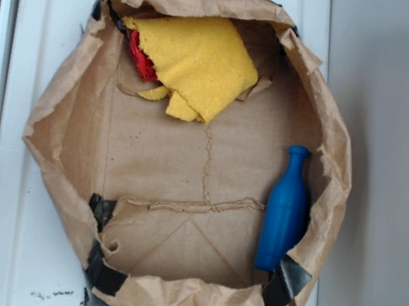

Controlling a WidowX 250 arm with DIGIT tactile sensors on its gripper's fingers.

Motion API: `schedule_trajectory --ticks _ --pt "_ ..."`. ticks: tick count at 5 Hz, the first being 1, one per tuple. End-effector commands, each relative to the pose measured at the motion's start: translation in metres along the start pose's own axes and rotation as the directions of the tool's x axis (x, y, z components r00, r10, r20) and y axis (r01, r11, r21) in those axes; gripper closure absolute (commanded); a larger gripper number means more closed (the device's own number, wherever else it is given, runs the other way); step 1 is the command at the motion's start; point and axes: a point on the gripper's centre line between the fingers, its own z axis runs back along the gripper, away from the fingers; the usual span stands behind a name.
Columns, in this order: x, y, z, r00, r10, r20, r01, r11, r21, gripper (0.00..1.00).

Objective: Grab the yellow cloth.

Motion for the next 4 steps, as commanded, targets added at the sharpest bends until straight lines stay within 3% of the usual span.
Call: schedule_trajectory --ticks 1,2,3,4 --pt "0.067 -0.007 -0.013 0.995 0.037 0.088 -0.037 0.999 0.008 0.00" --pt "0.099 -0.005 -0.022 0.989 0.064 0.133 -0.069 0.997 0.032 0.00" --pt "0.125 0.020 -0.029 0.965 0.132 0.229 -0.142 0.989 0.028 0.00" --pt "0.138 0.038 -0.049 0.902 0.311 0.298 -0.347 0.935 0.076 0.00"
